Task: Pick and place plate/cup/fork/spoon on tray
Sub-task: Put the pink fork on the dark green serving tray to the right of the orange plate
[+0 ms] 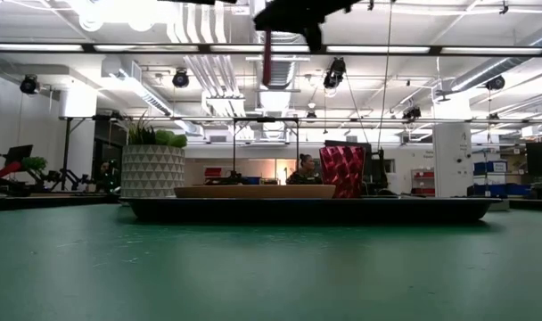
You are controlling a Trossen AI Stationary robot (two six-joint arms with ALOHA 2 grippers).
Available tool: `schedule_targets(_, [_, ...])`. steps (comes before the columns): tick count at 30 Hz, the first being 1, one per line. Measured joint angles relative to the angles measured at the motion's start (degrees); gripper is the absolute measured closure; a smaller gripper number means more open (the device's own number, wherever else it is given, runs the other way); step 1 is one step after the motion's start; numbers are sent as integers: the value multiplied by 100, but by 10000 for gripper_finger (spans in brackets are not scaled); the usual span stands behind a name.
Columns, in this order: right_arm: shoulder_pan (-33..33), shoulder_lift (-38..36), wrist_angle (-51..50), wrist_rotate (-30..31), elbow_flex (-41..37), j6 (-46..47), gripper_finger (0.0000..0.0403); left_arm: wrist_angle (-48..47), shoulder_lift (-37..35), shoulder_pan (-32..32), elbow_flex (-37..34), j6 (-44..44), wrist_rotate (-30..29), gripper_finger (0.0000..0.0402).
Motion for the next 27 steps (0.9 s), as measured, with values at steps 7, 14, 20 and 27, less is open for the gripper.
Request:
schedule_targets(7, [-290,-647,-3115,-70,236,491,388,-819,-327,-226,-20,-284,695,212])
schedule_targets(14, [-674,-1261,-3735,-1199,-582,1277,388,-2506,-1199,-97,-209,-1558,4150,212])
schedule_targets(20, [-1125,-1653,-2705,-2144,-1900,2059,388,-2459,-1937,-87,-805,-1725,4354,212])
schedule_targets(27, [-1783,-1630,-563,-3494,-3522,3364,388,-2150,-2631,-86,-1543,-1730,3916,212])
